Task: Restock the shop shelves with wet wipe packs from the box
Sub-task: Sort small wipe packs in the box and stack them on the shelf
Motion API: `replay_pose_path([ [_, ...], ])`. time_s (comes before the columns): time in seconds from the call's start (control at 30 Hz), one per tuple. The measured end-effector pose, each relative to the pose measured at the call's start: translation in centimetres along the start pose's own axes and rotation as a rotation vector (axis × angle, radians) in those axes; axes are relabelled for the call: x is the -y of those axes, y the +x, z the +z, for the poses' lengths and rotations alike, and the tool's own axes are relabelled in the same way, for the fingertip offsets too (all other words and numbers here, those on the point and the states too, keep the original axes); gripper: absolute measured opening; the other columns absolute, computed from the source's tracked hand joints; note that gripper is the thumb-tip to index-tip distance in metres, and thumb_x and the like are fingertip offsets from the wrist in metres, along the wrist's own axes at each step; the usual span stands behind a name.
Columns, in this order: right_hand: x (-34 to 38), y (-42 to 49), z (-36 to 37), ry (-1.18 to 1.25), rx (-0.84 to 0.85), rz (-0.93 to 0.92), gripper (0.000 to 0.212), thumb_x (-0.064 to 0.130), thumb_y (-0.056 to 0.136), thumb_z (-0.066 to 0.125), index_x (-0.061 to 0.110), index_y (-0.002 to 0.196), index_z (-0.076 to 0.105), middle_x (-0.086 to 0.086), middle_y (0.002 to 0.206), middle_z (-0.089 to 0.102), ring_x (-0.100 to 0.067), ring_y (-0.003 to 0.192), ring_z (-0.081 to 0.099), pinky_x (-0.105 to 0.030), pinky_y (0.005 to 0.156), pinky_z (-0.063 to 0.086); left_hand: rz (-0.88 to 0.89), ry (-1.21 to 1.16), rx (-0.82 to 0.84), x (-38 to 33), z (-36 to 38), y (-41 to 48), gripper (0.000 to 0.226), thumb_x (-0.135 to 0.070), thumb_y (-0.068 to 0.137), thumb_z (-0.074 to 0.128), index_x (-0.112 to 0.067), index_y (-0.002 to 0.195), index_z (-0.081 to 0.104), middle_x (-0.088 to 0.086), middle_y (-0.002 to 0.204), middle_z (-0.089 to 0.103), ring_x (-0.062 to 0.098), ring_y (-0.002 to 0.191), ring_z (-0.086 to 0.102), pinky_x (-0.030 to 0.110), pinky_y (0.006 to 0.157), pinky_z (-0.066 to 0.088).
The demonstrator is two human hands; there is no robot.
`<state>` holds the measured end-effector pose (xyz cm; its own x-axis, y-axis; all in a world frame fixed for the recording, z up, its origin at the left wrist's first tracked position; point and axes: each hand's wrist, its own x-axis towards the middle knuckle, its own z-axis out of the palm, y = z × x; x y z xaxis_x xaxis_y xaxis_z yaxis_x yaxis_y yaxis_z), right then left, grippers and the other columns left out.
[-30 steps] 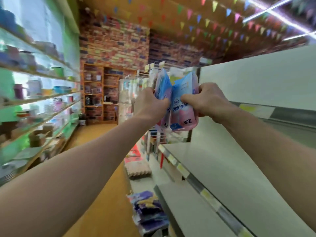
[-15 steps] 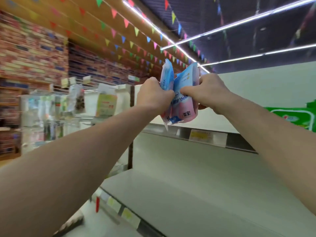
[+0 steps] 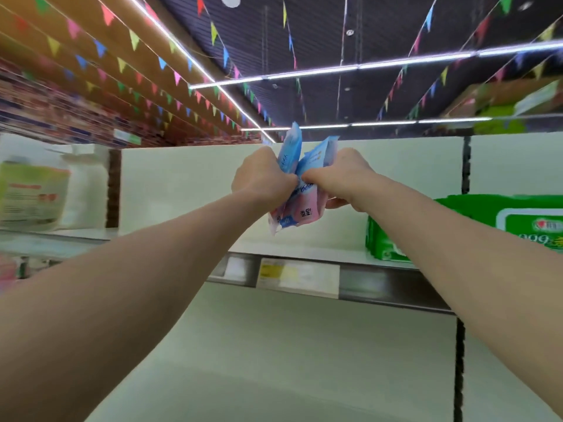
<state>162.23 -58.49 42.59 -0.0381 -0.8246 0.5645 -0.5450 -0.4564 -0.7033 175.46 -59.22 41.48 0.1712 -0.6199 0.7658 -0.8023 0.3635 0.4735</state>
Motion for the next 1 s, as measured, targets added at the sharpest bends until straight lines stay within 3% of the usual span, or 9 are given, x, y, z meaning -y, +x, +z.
replay_pose_path([
  [0.1,-1.1,1.5,-0.1,0.025,0.038,0.050,0.062,0.013,0.073,0.072,0.003,0.126,0.042,-0.015,0.086,0.066,-0.028,0.065,0.069,-0.042,0.063,0.060,0.044,0.055,0.017,-0.4,2.0,1.1,0.025,-0.034,0.082,0.064,-0.015,0.092,0.053,0.000,0.080,0.056,0.019,0.073,0.056,0.029,0.056,0.043],
  [0.2,-2.0,2.5,0.0,0.015,0.066,0.076,0.093,0.006,0.078,0.068,0.023,0.146,0.007,-0.018,0.092,0.064,-0.030,0.065,0.067,-0.042,0.064,0.060,0.110,0.104,0.025,-0.5,3.7,1.9,0.021,-0.031,0.084,0.062,-0.016,0.090,0.049,-0.003,0.074,0.049,0.018,0.069,0.049,0.028,0.056,0.036],
  [0.27,-2.5,2.7,0.0,-0.018,0.109,0.073,0.068,0.003,0.080,0.066,0.016,0.137,0.032,-0.017,0.087,0.065,-0.026,0.061,0.067,-0.037,0.058,0.060,0.139,0.122,0.042,-0.4,4.5,2.6,0.021,-0.032,0.084,0.062,-0.016,0.092,0.050,-0.002,0.078,0.052,0.020,0.074,0.053,0.029,0.060,0.040],
  [0.37,-3.1,3.1,0.3,-0.067,0.154,0.133,0.015,0.000,0.086,0.060,0.004,0.100,0.059,-0.010,0.061,0.065,-0.015,0.048,0.065,-0.027,0.050,0.058,0.163,0.143,0.103,0.1,5.6,4.0,0.021,-0.032,0.086,0.060,-0.015,0.095,0.051,0.001,0.085,0.056,0.022,0.078,0.056,0.031,0.064,0.044],
  [0.5,-3.5,3.8,0.6,0.068,0.201,0.248,0.020,-0.005,0.087,0.045,0.000,0.101,0.059,-0.013,0.076,0.069,-0.018,0.060,0.070,-0.028,0.056,0.059,0.197,0.153,0.182,1.0,6.8,5.7,0.018,-0.030,0.085,0.058,-0.014,0.093,0.054,0.000,0.078,0.054,0.022,0.075,0.055,0.030,0.064,0.044],
  [0.6,-3.8,3.9,1.2,-0.016,0.244,0.280,0.032,-0.017,0.084,0.036,0.004,0.100,0.056,-0.012,0.091,0.065,-0.020,0.072,0.070,-0.030,0.068,0.060,0.237,0.164,0.255,1.6,7.6,6.8,0.014,-0.025,0.081,0.060,-0.015,0.090,0.055,-0.002,0.074,0.053,0.019,0.071,0.055,0.027,0.059,0.044],
  [0.7,-4.9,4.0,2.6,-0.151,0.222,0.283,0.031,-0.020,0.081,0.046,0.001,0.101,0.057,-0.015,0.100,0.063,-0.023,0.076,0.070,-0.034,0.078,0.058,0.316,0.208,0.343,1.6,8.0,7.3,0.011,-0.022,0.081,0.060,-0.017,0.082,0.050,0.000,0.074,0.053,0.017,0.066,0.052,0.027,0.055,0.040],
  [0.87,-5.8,4.5,3.1,-0.498,0.229,0.271,0.026,0.001,0.083,0.062,-0.001,0.109,0.057,-0.015,0.077,0.067,-0.027,0.068,0.067,-0.041,0.080,0.058,0.424,0.229,0.415,1.1,8.3,7.7,0.013,-0.021,0.083,0.060,-0.014,0.093,0.057,0.002,0.078,0.056,0.023,0.073,0.056,0.029,0.063,0.045],
  [1.0,-5.6,5.3,3.4,-0.797,0.326,0.233,0.017,0.015,0.087,0.064,-0.001,0.089,0.058,-0.010,0.062,0.067,-0.019,0.046,0.061,-0.034,0.067,0.059,0.431,0.198,0.427,1.9,8.9,8.6,0.018,-0.019,0.082,0.060,-0.013,0.099,0.061,0.003,0.082,0.060,0.023,0.076,0.059,0.029,0.063,0.046],
])
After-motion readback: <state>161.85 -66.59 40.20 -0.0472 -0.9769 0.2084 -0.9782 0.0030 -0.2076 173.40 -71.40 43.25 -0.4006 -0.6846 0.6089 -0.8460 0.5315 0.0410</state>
